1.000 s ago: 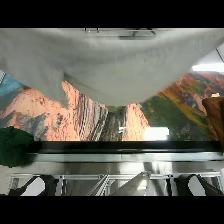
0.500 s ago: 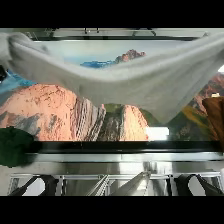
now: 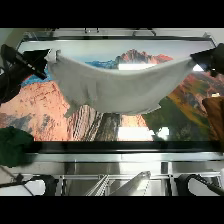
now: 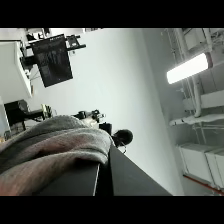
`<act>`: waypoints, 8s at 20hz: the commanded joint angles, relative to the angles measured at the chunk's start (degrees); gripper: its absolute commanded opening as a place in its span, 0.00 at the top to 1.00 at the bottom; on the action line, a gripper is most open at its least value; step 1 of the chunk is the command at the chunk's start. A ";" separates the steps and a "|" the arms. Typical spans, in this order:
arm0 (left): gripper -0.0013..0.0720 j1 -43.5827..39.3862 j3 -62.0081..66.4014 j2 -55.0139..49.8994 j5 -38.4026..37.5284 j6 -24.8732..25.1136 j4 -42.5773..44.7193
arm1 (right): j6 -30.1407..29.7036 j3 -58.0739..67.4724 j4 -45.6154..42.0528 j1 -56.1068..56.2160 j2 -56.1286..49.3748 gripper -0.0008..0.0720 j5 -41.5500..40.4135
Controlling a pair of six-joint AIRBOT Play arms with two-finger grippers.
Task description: Fold the shirts.
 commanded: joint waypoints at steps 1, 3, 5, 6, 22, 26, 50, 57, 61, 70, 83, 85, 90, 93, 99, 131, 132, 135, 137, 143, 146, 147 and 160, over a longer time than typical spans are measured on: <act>0.97 -1.49 15.65 -11.54 1.86 0.98 -5.44 | -9.70 4.90 20.20 0.50 -12.66 0.96 -0.39; 0.97 -2.10 29.20 -16.13 1.90 -2.19 -6.01 | -14.19 11.21 28.46 0.35 -16.50 0.96 2.71; 0.97 -2.12 43.39 -20.26 0.94 -4.98 -4.79 | -14.36 17.31 25.35 -0.17 -16.81 0.96 3.08; 0.97 -2.08 48.68 -21.55 0.85 -6.71 -2.73 | -13.94 19.32 23.54 -0.42 -16.65 0.96 3.98; 0.95 7.30 48.28 15.02 -9.16 -14.91 15.80 | 3.52 20.41 -9.86 -0.85 20.52 0.96 -4.70; 0.95 3.32 41.20 10.97 -5.22 -20.15 40.52 | 15.37 15.61 -26.23 2.80 11.96 0.96 -1.68; 0.02 -1.03 31.34 -28.57 -6.62 -21.77 69.88 | 5.86 3.87 -31.15 -5.38 -23.74 0.38 16.98; 0.23 -6.32 29.31 -32.33 -2.36 -19.26 70.31 | 2.29 1.77 -24.83 -5.49 -22.27 0.38 23.52; 0.96 -6.05 29.33 -32.28 -4.15 -15.45 67.84 | 3.21 -2.99 -26.82 -7.26 -17.20 0.38 25.20; 0.96 -3.28 29.31 -32.26 -14.38 -12.48 60.76 | 3.58 -32.15 -28.89 -5.64 -9.42 0.36 7.48; 0.96 -2.82 29.24 -31.85 -18.40 -11.80 60.70 | 2.25 -33.57 -27.15 4.09 -9.44 0.96 3.34; 0.96 -2.10 29.24 -29.68 -18.73 -11.34 60.70 | 1.64 -32.28 -27.15 2.58 -6.95 0.96 7.91; 0.96 3.34 22.93 -15.85 -23.19 -4.31 40.61 | -0.94 -23.28 -16.39 -6.08 7.32 0.96 19.98; 0.96 6.01 18.40 -4.76 -23.19 0.57 23.74 | -5.95 -17.73 6.54 -11.41 15.85 0.96 27.45; 0.96 8.79 17.35 16.98 -22.97 5.03 -9.46 | -5.77 -11.41 32.96 -15.96 27.52 0.96 35.41; 0.96 -6.25 42.45 -33.79 2.12 -14.67 52.28 | -20.96 -3.15 5.86 -3.30 -28.24 0.96 0.74; 0.96 -6.25 44.61 -34.99 2.08 -15.56 52.28 | -19.87 -0.66 5.84 -3.52 -29.62 0.96 1.70; 0.96 -6.38 49.94 -37.24 0.26 -17.35 52.28 | -16.68 5.38 5.64 -5.55 -32.68 0.96 6.01; 0.96 -6.71 50.62 -37.33 -2.62 -17.46 52.28 | -16.44 6.16 5.07 -7.54 -33.14 0.96 11.52; 0.96 -6.01 50.53 -37.35 -12.79 -19.76 52.63 | -13.46 6.10 -12.41 -12.13 -33.18 0.96 19.63; 0.96 -7.69 50.51 -37.33 -14.49 -23.43 60.83 | -13.22 5.75 -16.22 -11.98 -33.70 0.96 19.71; 0.96 -8.39 50.51 -37.35 -15.10 -24.48 64.00 | -13.25 5.75 -16.39 -11.98 -34.14 0.96 19.74; 0.96 -11.93 42.84 -37.13 -16.79 -28.92 71.67 | -10.80 5.75 -20.65 -11.96 -35.52 0.70 22.25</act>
